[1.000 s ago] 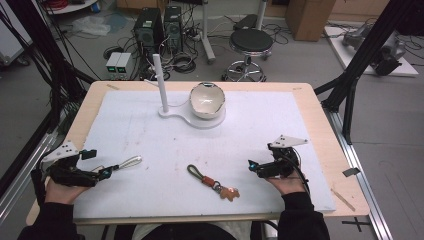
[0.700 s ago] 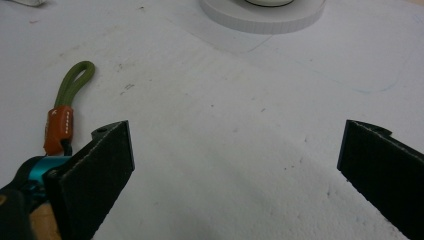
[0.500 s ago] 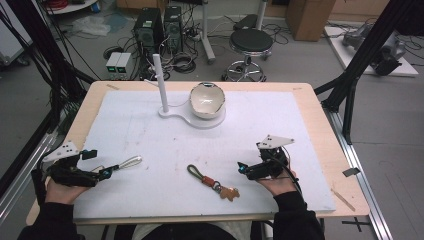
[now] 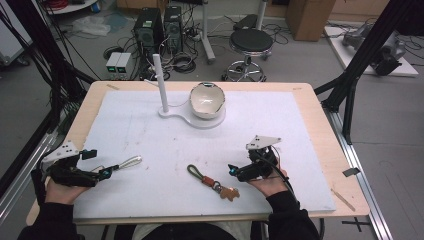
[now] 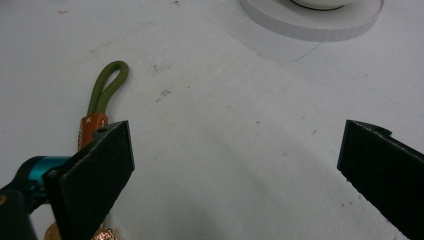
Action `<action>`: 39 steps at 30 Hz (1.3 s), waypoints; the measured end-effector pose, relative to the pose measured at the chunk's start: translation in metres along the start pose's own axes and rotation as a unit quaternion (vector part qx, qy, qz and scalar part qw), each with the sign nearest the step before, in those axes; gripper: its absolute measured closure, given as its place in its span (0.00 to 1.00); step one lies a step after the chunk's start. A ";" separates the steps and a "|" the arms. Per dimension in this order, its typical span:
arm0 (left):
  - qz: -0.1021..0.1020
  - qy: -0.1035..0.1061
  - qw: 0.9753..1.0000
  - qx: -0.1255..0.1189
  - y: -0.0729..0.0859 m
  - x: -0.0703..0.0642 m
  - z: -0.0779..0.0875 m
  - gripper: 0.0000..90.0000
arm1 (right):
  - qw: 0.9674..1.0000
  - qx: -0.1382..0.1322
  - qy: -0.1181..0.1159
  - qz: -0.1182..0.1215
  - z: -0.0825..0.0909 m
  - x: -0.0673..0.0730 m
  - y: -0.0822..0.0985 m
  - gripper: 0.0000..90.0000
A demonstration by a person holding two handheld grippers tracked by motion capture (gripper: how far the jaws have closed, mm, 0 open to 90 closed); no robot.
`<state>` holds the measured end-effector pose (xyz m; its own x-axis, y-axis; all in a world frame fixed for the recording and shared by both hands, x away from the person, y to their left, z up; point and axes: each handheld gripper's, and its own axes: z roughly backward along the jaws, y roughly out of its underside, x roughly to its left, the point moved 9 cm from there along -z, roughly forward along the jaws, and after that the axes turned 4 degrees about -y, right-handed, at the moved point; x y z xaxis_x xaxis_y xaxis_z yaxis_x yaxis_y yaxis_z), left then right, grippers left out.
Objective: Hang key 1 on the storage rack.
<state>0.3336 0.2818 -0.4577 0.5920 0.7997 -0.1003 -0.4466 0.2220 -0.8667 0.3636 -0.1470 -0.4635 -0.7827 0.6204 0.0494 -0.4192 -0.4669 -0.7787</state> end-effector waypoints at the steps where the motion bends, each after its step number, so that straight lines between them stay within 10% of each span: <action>1: 0.001 0.000 1.000 0.000 0.000 0.000 0.000 0.04 | 1.000 0.000 -0.001 0.001 -0.001 0.000 -0.001 0.01; 24: -0.002 0.000 1.000 -0.001 0.000 0.001 0.000 0.04 | 0.999 0.037 -0.022 0.022 -0.031 0.025 -0.007 0.01; 39: -0.004 -0.001 1.000 0.002 0.001 0.001 -0.001 0.04 | 0.992 0.081 -0.089 0.040 -0.050 0.059 -0.007 0.17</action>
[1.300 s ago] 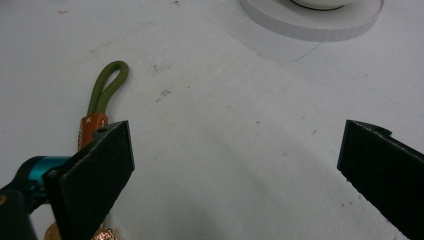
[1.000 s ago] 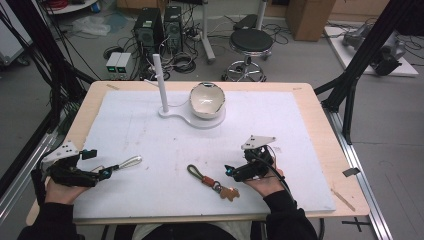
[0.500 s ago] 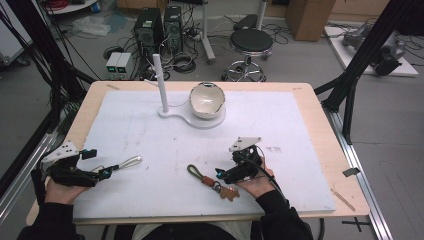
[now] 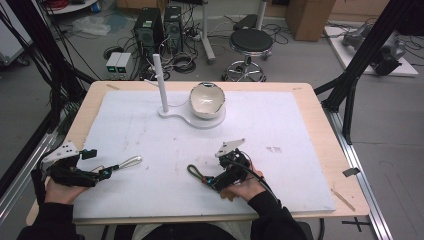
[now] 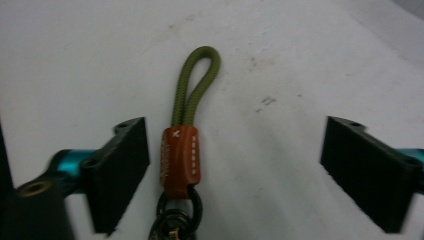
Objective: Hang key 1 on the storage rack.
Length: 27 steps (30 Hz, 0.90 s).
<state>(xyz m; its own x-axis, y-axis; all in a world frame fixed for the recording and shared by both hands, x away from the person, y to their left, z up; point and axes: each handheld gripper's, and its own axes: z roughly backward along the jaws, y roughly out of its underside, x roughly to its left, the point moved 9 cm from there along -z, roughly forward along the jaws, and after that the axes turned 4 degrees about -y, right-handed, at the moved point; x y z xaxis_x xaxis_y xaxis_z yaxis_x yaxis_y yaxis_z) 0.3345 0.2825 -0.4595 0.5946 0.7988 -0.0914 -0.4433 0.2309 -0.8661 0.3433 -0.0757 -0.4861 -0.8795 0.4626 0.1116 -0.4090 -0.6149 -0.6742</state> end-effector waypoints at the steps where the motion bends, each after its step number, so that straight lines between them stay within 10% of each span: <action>1: 0.000 0.000 1.000 0.000 0.000 0.000 0.000 0.04 | 1.000 0.003 -0.008 0.002 -0.002 0.003 0.000 0.19; 13: -0.002 0.002 1.000 0.002 0.001 0.000 -0.001 0.04 | 0.998 0.049 -0.042 0.030 -0.012 0.018 0.007 0.42; 27: -0.004 0.001 1.000 0.003 0.001 0.000 -0.001 0.04 | 0.995 0.076 -0.028 0.063 -0.018 0.025 0.011 0.76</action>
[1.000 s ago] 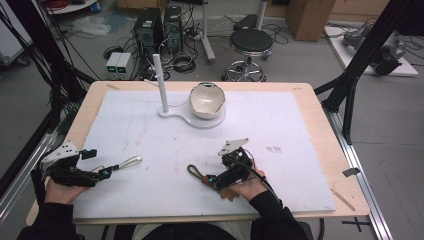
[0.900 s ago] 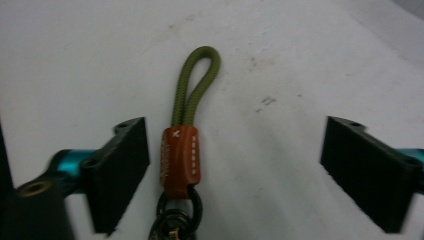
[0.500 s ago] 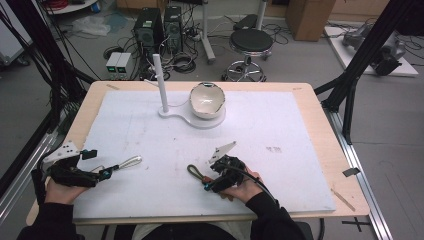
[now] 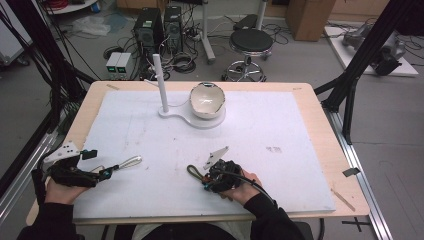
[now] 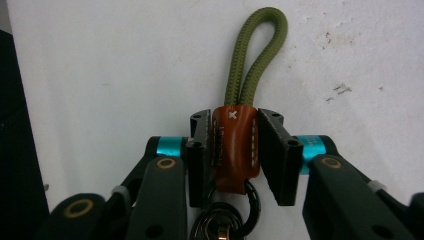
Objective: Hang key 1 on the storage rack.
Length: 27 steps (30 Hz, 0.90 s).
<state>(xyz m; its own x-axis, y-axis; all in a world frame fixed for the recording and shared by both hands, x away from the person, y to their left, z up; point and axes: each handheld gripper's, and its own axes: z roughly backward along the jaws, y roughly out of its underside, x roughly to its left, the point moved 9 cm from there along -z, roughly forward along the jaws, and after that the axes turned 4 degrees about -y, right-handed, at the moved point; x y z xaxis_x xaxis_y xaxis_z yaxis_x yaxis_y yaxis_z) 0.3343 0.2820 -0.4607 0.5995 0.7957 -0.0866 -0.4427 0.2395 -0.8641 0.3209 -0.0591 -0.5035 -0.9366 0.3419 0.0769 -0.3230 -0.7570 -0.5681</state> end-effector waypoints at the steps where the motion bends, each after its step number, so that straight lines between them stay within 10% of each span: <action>1: 0.000 -0.001 1.000 0.000 0.000 0.000 0.000 0.04 | 1.000 0.000 0.001 0.001 0.000 0.000 0.000 0.77; 27: -0.001 0.003 1.000 -0.005 -0.001 0.000 0.000 0.04 | 0.994 -0.091 0.033 -0.043 0.038 -0.016 -0.016 0.83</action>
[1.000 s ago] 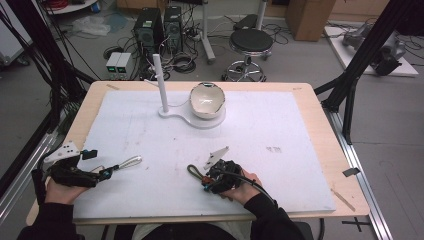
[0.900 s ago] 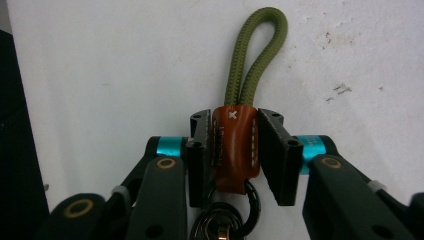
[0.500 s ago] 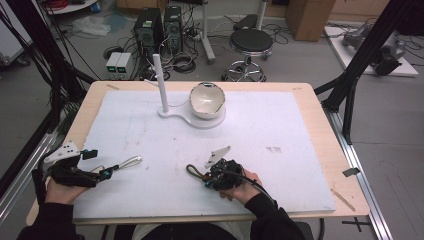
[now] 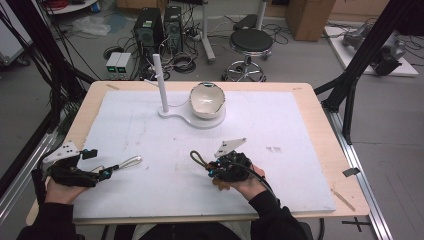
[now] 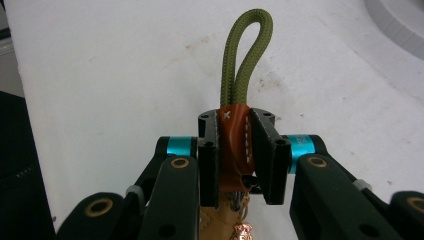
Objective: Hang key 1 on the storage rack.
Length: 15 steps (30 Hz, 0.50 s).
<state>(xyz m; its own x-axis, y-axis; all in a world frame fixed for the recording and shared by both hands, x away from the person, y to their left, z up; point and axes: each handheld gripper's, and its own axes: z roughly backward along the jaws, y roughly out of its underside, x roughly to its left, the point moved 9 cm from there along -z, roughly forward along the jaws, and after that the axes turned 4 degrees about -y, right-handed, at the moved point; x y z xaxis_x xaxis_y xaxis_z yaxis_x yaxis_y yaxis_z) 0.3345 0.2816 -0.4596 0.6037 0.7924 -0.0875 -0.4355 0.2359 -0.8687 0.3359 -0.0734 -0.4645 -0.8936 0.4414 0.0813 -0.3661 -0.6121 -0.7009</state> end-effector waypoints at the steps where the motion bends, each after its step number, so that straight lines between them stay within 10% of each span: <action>1: -0.001 0.000 1.000 0.001 0.000 0.000 0.000 0.04 | 1.000 -0.001 0.001 0.002 0.002 0.000 -0.001 0.83; 15: -0.001 0.007 1.000 0.004 0.000 -0.001 -0.004 0.04 | 1.000 -0.028 -0.004 -0.007 0.022 -0.013 -0.033 0.83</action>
<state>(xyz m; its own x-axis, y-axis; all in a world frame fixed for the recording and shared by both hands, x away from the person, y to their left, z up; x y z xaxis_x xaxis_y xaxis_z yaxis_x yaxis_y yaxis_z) 0.3361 0.2784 -0.4617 0.6141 0.7839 -0.0920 -0.4396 0.2430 -0.8647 0.3543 -0.0730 -0.4268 -0.8905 0.4445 0.0967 -0.3636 -0.5677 -0.7386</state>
